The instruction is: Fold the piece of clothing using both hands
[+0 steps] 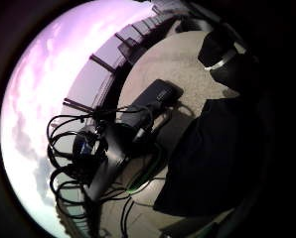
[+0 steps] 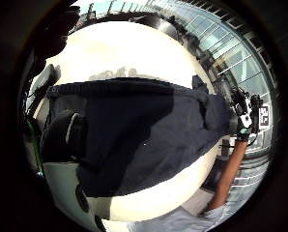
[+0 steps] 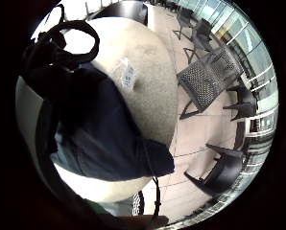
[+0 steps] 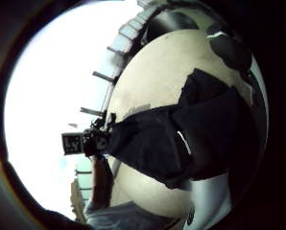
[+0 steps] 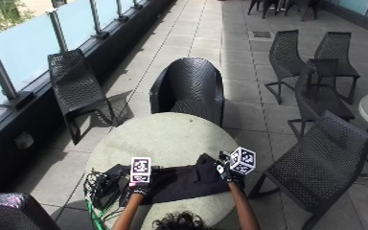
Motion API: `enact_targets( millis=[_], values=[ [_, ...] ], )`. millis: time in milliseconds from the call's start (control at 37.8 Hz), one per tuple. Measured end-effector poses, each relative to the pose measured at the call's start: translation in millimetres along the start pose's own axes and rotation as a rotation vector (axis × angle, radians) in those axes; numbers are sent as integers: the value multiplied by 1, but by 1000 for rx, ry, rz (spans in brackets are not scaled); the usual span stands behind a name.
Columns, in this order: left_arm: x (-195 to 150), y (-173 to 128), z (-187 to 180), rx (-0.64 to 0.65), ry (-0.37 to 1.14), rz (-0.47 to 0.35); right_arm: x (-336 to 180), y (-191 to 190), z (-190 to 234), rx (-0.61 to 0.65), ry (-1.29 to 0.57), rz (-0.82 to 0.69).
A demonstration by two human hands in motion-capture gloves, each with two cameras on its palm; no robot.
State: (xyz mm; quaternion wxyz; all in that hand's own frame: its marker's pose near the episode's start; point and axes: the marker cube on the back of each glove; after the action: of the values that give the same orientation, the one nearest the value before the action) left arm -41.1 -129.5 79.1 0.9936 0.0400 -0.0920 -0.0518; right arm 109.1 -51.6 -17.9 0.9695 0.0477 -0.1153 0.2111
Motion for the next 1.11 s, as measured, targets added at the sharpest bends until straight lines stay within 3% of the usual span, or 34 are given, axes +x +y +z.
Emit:
enact_targets(
  millis=[79,159,291,424,582,662,768,821,953,1032,1112],
  values=[
    [13,13,24,-14,-17,68,53,12,5,67,128,180],
    [22,26,35,-75,-7,102,74,22,26,-1,71,142],
    [22,79,-22,-313,101,87,84,42,45,-129,62,138],
    [25,72,-26,-262,159,117,82,46,43,-111,186,180],
    [25,78,-24,-332,169,130,64,33,38,-77,98,165],
    [25,70,-25,-259,169,131,46,23,33,-107,-97,126],
    [22,66,-29,-227,168,123,6,-13,17,55,-494,-49],
    [19,61,-27,-215,170,102,-17,-20,7,69,-589,-78],
    [-2,24,2,-131,203,35,-105,-14,-9,18,-646,-222],
    [-18,24,-24,-111,213,-4,-147,-21,12,-33,-584,-242],
    [-38,32,-52,-107,201,-53,-198,-11,36,-188,-578,-349]
  ],
)
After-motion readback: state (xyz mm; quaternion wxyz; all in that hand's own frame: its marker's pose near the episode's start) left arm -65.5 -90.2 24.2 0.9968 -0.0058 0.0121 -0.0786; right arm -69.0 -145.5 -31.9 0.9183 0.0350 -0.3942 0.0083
